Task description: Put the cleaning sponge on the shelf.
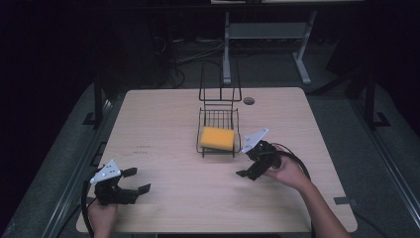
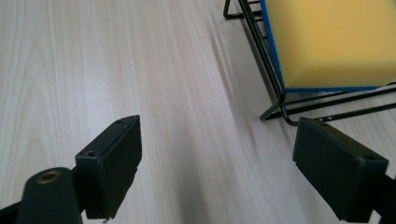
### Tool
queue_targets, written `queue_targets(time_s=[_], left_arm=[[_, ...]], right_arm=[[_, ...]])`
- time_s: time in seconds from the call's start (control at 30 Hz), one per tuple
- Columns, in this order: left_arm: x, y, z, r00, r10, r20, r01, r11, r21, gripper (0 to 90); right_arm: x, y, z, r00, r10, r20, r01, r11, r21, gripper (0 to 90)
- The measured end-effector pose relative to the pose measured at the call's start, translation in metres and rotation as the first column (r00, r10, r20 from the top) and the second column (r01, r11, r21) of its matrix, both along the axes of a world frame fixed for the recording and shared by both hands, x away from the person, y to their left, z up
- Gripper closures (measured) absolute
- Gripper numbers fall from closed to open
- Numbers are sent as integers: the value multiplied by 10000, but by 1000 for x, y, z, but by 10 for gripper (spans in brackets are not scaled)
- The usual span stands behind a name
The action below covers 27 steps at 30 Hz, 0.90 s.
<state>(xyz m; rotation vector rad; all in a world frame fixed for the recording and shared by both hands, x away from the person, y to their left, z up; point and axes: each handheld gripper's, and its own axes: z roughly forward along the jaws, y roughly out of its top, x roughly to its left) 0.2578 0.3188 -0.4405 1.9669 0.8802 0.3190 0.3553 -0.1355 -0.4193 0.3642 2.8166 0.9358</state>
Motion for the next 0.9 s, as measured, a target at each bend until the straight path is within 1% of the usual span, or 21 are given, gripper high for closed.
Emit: queue_targets(time_s=[0.3, 0.33, 0.5, 0.57, 0.67, 0.8, 0.83, 0.9], left_arm=[[0, 0, 0, 10000, 4, 2, -4, 10000, 1, 141], [0, -1, 0, 10000, 0, 4, 0, 10000, -3, 141], [0, -1, 0, 10000, 13, 3, -13, 10000, -3, 141], [0, 0, 0, 10000, 9, 2, -9, 10000, 12, 141], [0, 0, 0, 10000, 16, 5, -16, 10000, 9, 141], [0, -1, 0, 10000, -4, 8, 4, 10000, 20, 141], [0, -1, 0, 10000, -8, -6, 8, 10000, 29, 141], [0, -1, 0, 10000, 1, -17, -1, 10000, 23, 141]], right_arm=[[-8, -8, -3, 9999, -136, -107, 136, 9999, -2, 153], [-10, -10, -4, 9999, -89, -48, 89, 10000, 12, 154], [-14, -14, -5, 9998, -179, -81, 179, 9998, -34, 153], [-17, -17, -6, 9996, -204, -170, 205, 9998, 40, 153], [-20, -18, -7, 9996, -179, -240, 178, 9998, -45, 153], [-22, -20, -8, 9995, -177, -253, 176, 9998, -45, 153], [-23, -22, -10, 9993, -220, -287, 216, 9997, -137, 153], [-24, -24, -11, 9991, -240, -338, 236, 9996, -119, 153]])
